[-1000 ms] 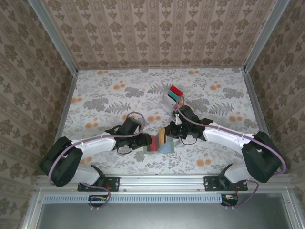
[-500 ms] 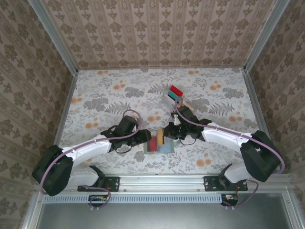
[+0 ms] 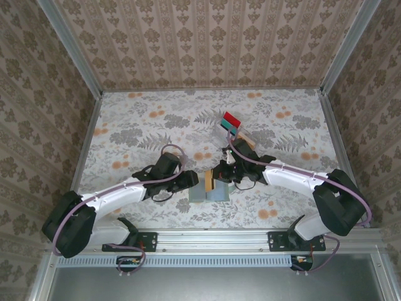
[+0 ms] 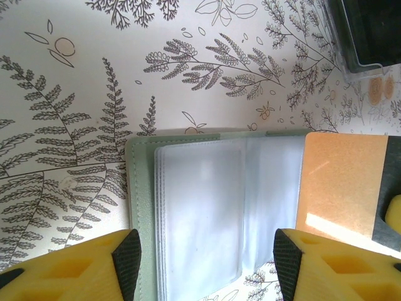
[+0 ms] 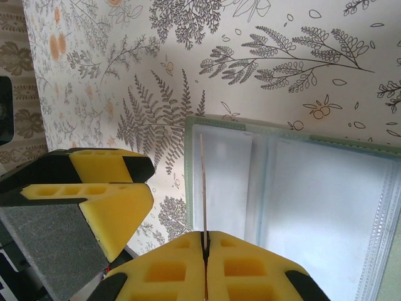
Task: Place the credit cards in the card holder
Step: Flip over the card slot in the card holder, then insert the credit card into the card slot.
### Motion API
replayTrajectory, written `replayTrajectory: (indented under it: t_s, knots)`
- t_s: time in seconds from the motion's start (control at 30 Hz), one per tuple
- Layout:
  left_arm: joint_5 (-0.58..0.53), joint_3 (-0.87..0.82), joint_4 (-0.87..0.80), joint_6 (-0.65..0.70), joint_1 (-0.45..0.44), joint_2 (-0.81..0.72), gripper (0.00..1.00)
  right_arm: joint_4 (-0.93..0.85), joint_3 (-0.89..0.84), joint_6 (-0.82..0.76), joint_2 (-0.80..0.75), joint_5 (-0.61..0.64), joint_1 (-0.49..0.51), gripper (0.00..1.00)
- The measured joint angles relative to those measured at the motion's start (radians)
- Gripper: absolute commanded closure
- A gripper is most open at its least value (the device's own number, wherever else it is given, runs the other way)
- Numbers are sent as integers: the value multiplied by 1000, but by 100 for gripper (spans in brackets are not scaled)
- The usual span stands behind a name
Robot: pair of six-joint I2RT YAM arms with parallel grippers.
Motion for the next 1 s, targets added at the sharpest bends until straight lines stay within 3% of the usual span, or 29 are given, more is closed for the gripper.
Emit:
replayTrajectory:
  t_s: [0.3,1.0]
  knots:
    - [0,0,0,0,0,0,39,-107,31,-41,-5,91,0,93]
    - [1,0,1,1,0,103,51,198,-112,40,113,-14,0,93]
